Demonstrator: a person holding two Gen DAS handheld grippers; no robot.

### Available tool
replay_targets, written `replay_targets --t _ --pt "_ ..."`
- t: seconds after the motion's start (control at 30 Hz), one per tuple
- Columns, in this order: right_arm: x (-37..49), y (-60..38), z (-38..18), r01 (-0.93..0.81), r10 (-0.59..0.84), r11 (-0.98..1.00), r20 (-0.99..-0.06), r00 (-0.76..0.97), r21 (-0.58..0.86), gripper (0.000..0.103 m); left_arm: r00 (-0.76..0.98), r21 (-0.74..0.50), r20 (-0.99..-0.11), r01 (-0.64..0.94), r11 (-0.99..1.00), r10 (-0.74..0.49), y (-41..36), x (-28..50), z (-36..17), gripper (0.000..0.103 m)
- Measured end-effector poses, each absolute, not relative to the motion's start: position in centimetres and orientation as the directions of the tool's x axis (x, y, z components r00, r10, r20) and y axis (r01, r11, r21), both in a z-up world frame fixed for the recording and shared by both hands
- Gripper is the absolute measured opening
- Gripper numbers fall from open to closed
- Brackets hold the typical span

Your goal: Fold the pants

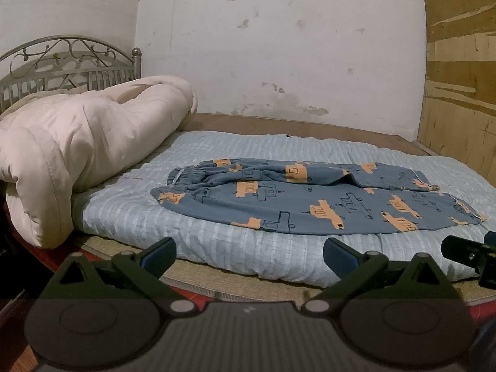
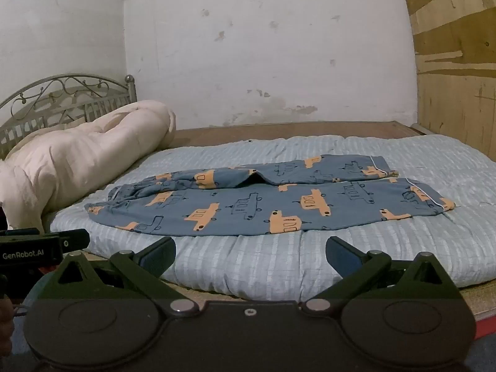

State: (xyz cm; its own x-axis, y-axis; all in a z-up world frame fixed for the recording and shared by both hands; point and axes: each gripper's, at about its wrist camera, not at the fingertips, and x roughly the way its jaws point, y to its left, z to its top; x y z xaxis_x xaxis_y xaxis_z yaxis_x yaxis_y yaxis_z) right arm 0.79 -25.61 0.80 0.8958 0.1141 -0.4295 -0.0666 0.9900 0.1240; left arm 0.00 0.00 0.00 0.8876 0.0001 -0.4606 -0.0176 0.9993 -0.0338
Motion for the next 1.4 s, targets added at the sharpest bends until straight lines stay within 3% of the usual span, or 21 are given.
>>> replay_targets --t 1.4 --pt "0.94 -25.92 0.32 -0.064 0.115 0.989 -0.437 0.892 0.129 0.102 0.888 -0.028 -0.461 -0.015 1.0 0.0 -0.03 0.07 0.19 0.102"
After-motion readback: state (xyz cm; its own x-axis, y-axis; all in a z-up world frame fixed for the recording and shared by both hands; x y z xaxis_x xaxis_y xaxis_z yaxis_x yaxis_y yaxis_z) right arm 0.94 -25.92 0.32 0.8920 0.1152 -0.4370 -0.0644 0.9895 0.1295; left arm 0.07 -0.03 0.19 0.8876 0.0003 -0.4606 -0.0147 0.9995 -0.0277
